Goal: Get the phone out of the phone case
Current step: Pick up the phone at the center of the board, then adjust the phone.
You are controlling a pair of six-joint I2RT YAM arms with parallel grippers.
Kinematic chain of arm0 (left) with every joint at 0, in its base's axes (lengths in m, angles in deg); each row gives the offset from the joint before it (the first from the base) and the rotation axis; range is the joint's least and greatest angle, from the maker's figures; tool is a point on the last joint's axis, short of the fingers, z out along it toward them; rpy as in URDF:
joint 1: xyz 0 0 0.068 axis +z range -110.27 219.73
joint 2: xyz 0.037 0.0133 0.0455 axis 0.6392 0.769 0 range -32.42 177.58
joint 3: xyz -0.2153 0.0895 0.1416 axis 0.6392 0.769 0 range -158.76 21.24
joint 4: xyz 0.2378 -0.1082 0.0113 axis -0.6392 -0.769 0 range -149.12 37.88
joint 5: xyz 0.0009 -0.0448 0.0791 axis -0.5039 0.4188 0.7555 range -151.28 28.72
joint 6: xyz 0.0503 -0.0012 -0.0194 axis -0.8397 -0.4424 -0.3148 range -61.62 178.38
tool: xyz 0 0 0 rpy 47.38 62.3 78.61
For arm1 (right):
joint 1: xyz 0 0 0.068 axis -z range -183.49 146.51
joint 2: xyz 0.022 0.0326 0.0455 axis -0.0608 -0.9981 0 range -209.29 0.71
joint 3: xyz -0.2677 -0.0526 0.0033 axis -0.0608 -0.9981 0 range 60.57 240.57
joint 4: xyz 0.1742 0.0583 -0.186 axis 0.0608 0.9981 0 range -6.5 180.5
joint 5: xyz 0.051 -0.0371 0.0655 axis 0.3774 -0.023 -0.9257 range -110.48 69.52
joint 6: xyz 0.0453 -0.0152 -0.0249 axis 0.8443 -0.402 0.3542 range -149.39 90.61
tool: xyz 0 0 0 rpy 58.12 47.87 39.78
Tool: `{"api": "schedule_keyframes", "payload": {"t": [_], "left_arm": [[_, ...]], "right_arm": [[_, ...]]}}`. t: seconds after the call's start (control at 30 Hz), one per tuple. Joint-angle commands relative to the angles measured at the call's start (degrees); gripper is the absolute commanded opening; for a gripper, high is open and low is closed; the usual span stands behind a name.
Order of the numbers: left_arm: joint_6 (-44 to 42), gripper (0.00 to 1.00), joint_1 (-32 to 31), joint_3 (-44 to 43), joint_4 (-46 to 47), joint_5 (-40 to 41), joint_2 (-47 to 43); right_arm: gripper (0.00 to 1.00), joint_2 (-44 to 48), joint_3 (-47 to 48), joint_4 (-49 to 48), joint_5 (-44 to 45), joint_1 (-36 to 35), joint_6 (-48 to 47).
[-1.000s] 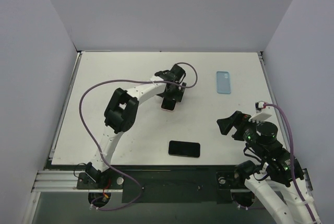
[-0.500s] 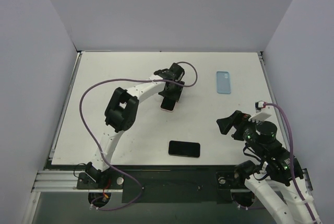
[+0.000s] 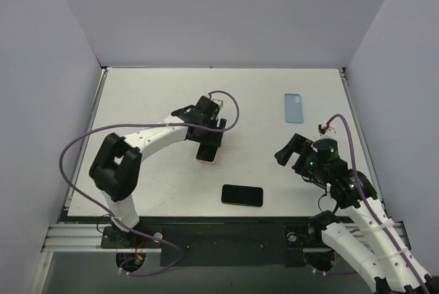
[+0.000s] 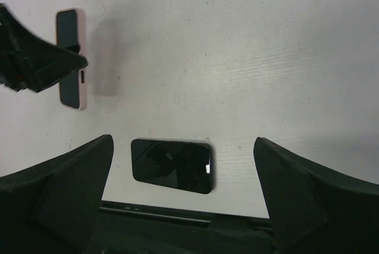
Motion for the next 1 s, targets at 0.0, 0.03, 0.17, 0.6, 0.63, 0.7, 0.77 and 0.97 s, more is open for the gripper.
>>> {"api": "schedule_keyframes", "payload": {"t": [0.0,0.03,0.17,0.6,0.63,0.7,0.77,0.97], "left_arm": [[4.15,0.0,0.71,10.69,12.69,-3.75,-17.35],[4.33,0.0,0.79,12.64,13.5,-5.75,-19.13],[5.39,0.0,0.27,21.18,19.03,-7.87,-30.89],[1.7,0.0,-6.41,27.69,21.41,-6.3,-44.46],[1.44,0.0,-7.28,27.69,21.5,-6.04,-44.55],[1.34,0.0,-8.43,27.34,21.76,-5.51,-44.2],[1.35,0.0,-9.39,26.73,21.68,-5.24,-43.33],[2.14,0.0,-12.39,25.76,22.29,-4.19,-42.88]], "right_arm": [[1.0,-5.53,-1.44,-4.5,-1.42,0.86,5.78],[1.0,-7.89,-1.44,-5.64,-3.77,1.12,6.22],[0.99,-15.36,-0.66,-14.34,-14.57,1.12,8.51],[0.8,-28.64,9.63,-32.98,-21.73,-12.05,8.86],[0.79,-29.18,10.07,-33.42,-21.64,-12.67,9.04],[0.74,-30.67,10.51,-33.78,-21.64,-13.82,8.95],[0.71,-31.64,10.68,-34.3,-21.38,-14.7,8.77],[0.59,-35.15,12.62,-29.82,-17.6,-14.97,7.28]]}}
